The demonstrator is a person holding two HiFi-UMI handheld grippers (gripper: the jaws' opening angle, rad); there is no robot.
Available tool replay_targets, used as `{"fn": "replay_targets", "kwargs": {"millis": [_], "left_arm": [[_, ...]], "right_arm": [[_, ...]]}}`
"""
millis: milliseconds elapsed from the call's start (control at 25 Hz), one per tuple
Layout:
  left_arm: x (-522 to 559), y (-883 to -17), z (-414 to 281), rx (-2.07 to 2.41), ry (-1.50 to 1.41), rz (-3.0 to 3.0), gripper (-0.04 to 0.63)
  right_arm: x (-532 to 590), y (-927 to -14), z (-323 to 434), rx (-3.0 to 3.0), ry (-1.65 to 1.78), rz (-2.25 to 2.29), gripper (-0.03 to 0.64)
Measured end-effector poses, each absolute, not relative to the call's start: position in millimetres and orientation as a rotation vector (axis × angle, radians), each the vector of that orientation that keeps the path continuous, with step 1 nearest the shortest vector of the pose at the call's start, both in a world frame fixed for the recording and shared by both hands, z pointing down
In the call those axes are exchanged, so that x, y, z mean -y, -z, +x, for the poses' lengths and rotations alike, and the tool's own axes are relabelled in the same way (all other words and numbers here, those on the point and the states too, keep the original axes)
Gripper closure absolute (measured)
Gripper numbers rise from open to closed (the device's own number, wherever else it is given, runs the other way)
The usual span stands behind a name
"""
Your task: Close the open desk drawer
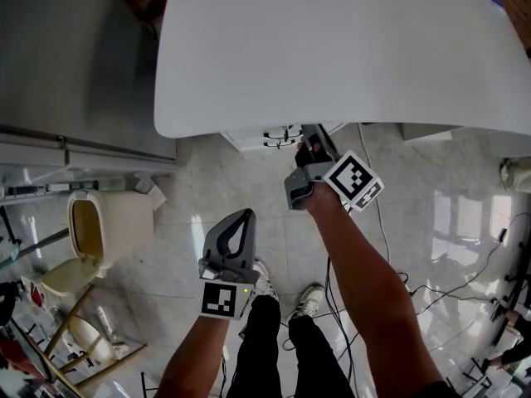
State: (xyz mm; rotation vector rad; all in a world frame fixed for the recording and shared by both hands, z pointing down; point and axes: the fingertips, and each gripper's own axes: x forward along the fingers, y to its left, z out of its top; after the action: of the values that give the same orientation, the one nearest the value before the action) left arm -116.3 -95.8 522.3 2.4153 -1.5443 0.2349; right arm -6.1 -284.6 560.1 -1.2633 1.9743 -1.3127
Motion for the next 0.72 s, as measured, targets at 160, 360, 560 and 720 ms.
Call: {"fn": "replay_targets", "kwargs": {"millis": [160, 360, 560, 720], "left_arm": [[93, -519, -114, 1.542, -0.237, 2.423, 0.588], [88, -513, -112, 1.544, -0.243, 2.434, 0.588], [83, -505, -103, 1.544, -0.246, 2.444, 0.588], [77, -497, -94, 1.543, -0.248, 2.458, 0.588]], "right_arm": [[277, -564, -7, -1.993, 1.3, -1.256, 0.526], [265, -564, -7, -2.022, 1.303, -1.266, 0.528], [242, -551, -4, -2.125, 1.248, -1.269, 0.528], [215, -532, -8, -2.269, 1.184, -1.229, 0.528]]}}
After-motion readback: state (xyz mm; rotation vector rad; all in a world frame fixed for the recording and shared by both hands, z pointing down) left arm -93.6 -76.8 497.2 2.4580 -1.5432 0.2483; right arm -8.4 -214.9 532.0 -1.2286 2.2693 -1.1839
